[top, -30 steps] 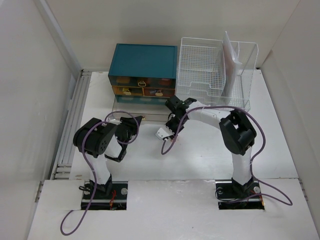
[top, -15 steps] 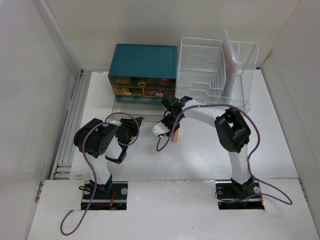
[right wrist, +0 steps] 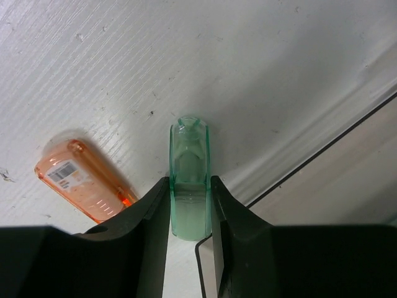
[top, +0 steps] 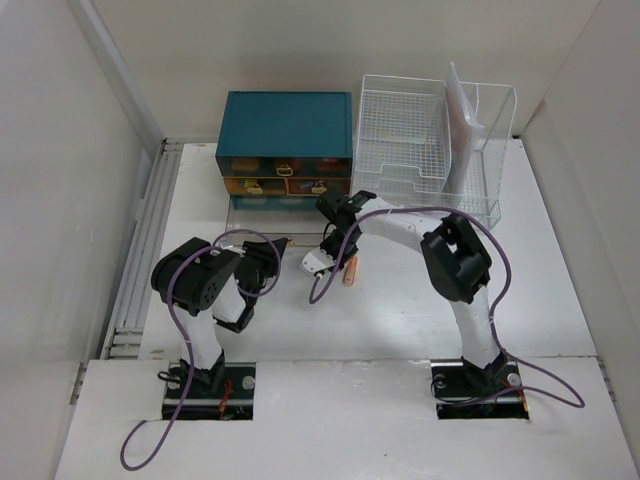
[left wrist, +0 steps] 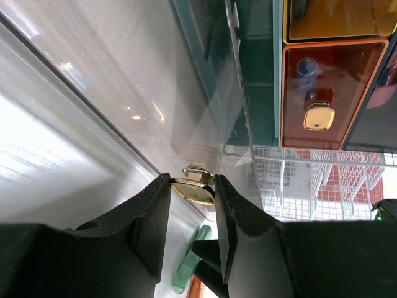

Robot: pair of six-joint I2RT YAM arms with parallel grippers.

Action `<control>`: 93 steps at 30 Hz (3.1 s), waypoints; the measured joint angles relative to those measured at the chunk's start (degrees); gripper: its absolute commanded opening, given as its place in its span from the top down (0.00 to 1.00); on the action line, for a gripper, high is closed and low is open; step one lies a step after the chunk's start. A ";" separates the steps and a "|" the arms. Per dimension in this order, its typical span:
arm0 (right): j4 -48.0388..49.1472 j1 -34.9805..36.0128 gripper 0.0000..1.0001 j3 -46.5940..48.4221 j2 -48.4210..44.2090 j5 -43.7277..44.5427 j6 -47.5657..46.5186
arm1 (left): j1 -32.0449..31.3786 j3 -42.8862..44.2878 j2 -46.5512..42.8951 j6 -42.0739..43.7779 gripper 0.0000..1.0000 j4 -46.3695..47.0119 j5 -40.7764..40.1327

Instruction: Organize the desk

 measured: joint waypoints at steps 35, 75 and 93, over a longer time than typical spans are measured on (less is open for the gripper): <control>16.06 7.72 0.84 0.52 -12.61 13.42 22.99 | -4.63 -4.94 -1.95 -1.07 0.27 1.20 -3.23; 3.15 0.81 0.45 -16.90 -18.73 1.01 4.35 | -4.98 2.08 -65.00 24.11 0.00 -52.46 -4.39; 6.88 2.93 0.47 -21.14 -15.06 5.99 1.05 | -4.96 4.61 -70.99 32.15 0.00 -67.73 -4.13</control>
